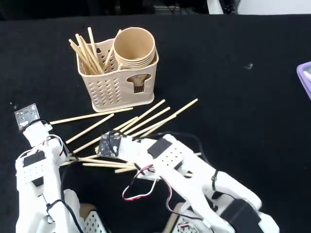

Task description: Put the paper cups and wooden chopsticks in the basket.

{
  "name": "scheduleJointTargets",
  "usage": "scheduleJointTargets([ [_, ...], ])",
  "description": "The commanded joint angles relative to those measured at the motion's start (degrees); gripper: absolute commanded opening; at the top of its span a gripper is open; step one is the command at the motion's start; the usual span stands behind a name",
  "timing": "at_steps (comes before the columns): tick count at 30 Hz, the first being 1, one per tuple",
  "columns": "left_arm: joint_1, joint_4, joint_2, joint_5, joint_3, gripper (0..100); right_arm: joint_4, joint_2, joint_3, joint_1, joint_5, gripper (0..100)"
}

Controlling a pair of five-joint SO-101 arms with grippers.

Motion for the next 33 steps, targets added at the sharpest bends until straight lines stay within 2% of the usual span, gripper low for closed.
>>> scheduleJointTargets([
  [1,-0.22,-0.70,-0.88,0.26,-0.92,13,-3.08,2.51,0.04,2.46,0.53,1.3],
  [3,-0.22,-0.70,-0.88,0.26,-0.92,13,-3.52,4.35,-0.04,2.81,0.35,2.8],
  [9,-0.22,-0.70,-0.88,0.26,-0.92,13,-3.52,7.16,-0.75,2.99,0.09,22.4],
  [11,-0.22,-0.70,-0.88,0.26,-0.92,13,-3.52,7.16,-1.01,2.99,0.26,24.7],
  [14,-0.22,-0.70,-0.88,0.26,-0.92,13,-3.52,7.08,-1.71,2.90,0.53,18.9],
  [17,-0.22,-0.70,-0.88,0.26,-0.92,13,-3.52,6.99,-3.12,2.90,0.09,2.1],
  [18,-0.22,-0.70,-0.88,0.26,-0.92,13,-3.16,6.99,-3.74,2.90,0.09,0.8],
  [19,-0.22,-0.70,-0.88,0.26,-0.92,13,-2.99,6.99,-4.18,2.90,0.09,3.1],
  [22,-0.22,-0.70,-0.88,0.26,-0.92,13,-2.37,6.99,-5.76,2.99,0.09,1.3],
  [29,-0.22,-0.70,-0.88,0.26,-0.92,13,9.93,6.99,-16.75,2.99,0.09,1.0],
  [33,-0.22,-0.70,-0.88,0.26,-0.92,13,10.37,7.16,-21.32,6.33,0.53,1.0],
])
